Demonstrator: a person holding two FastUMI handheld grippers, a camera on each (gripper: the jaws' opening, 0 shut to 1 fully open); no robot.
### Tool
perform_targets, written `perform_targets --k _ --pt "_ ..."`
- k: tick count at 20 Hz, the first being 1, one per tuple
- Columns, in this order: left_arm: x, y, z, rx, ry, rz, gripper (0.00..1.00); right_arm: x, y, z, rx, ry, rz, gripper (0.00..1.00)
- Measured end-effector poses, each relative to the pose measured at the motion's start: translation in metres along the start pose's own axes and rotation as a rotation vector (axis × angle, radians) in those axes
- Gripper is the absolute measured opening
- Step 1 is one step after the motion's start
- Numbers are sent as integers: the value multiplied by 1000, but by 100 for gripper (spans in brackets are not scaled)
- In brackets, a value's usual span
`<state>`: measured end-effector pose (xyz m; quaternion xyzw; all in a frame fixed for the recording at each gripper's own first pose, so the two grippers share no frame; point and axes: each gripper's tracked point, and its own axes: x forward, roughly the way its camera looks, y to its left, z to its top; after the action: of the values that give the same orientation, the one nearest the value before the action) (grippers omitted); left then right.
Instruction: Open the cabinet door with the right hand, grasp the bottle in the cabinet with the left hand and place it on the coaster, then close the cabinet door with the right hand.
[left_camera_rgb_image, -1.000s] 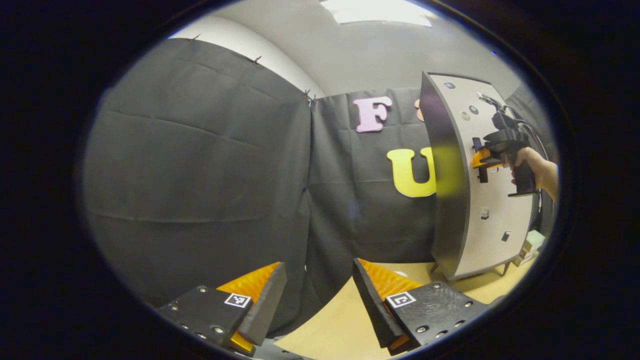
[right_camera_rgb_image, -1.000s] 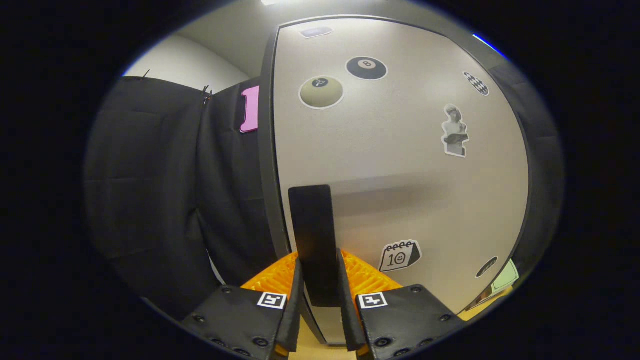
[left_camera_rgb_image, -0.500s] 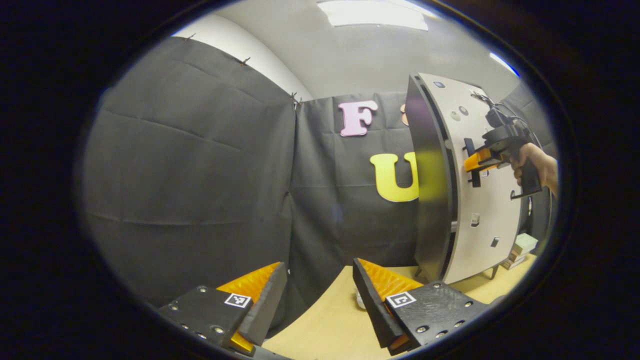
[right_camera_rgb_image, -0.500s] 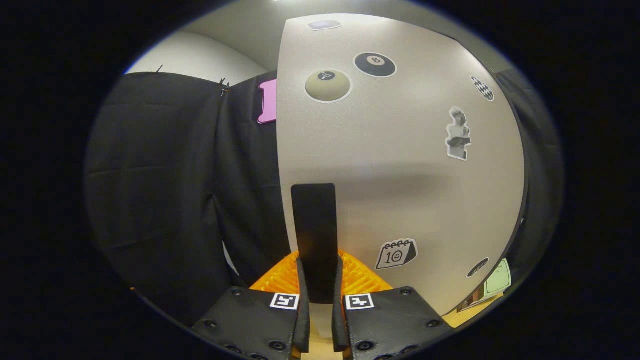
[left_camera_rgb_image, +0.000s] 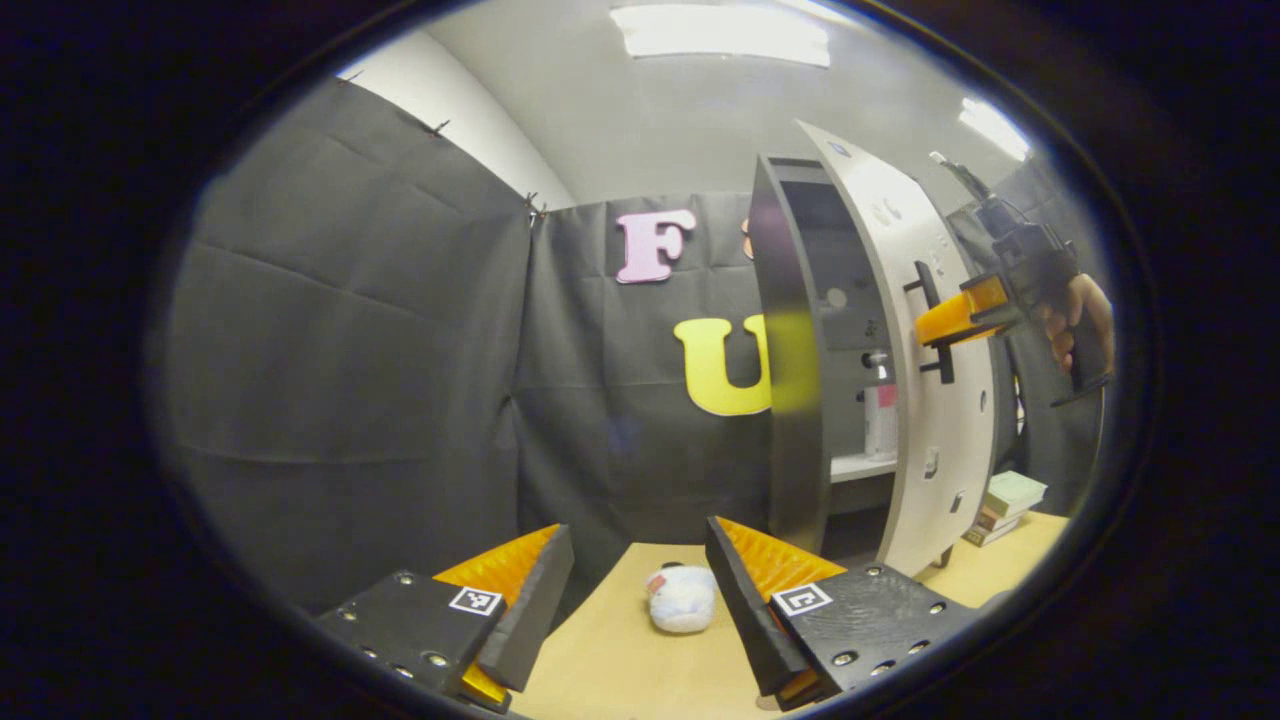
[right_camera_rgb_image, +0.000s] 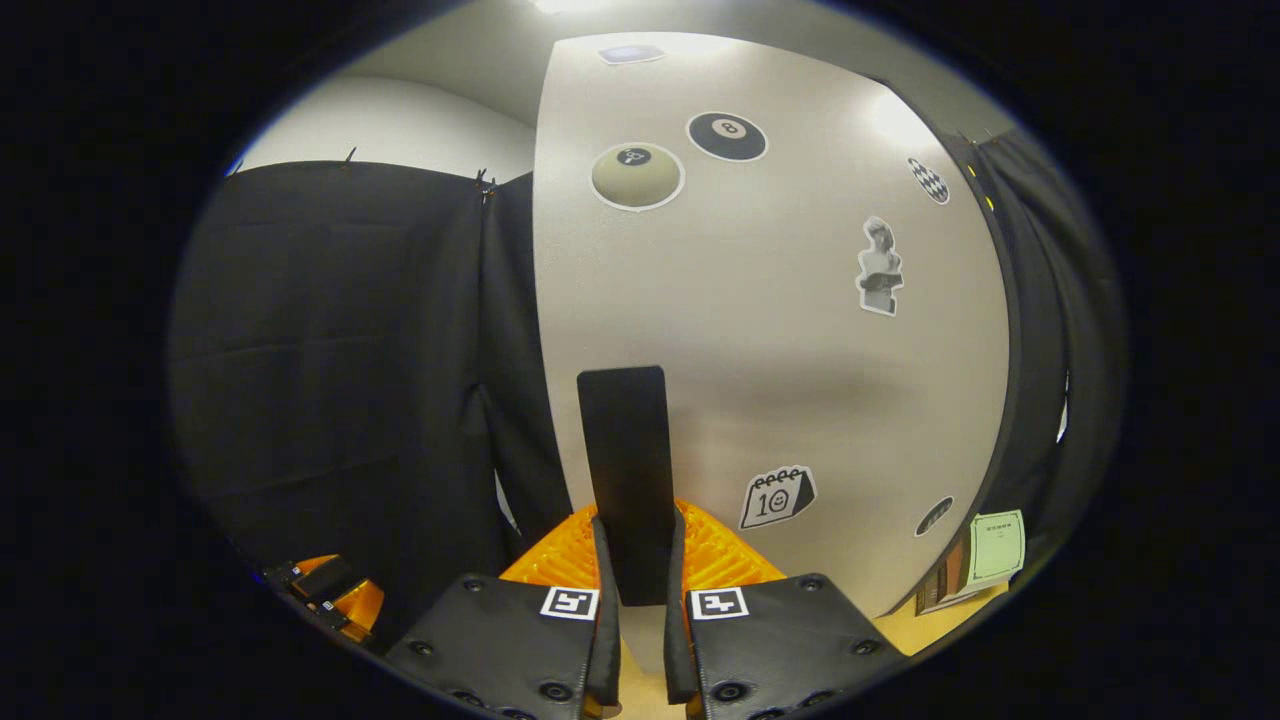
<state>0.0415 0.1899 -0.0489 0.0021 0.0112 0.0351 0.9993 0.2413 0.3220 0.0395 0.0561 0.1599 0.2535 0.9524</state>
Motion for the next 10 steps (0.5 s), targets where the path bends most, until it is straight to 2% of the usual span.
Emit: perform_targets --k 1,2,5,6,7,9,10 --pt "3 -11 2 6 1 -9 84 -1 -1 1 0 2 14 20" --pt "4 -21 4 10 6 -15 81 -1 -1 1 2 3 29 17" --pt "-2 -55 12 6 -4 -44 81 -1 -4 2 5 8 70 17" --pt "-4 -64 15 11 -5 -50 81 -1 -5 2 4 12 81 20" --pt "-4 -73 18 16 -7 -53 81 -2 -5 2 2 15 91 16" --pt "-6 -90 24 18 -16 -64 80 -3 -7 1 3 19 112 16" --pt "-7 -99 28 18 -19 -69 84 -3 -8 1 5 19 121 16"
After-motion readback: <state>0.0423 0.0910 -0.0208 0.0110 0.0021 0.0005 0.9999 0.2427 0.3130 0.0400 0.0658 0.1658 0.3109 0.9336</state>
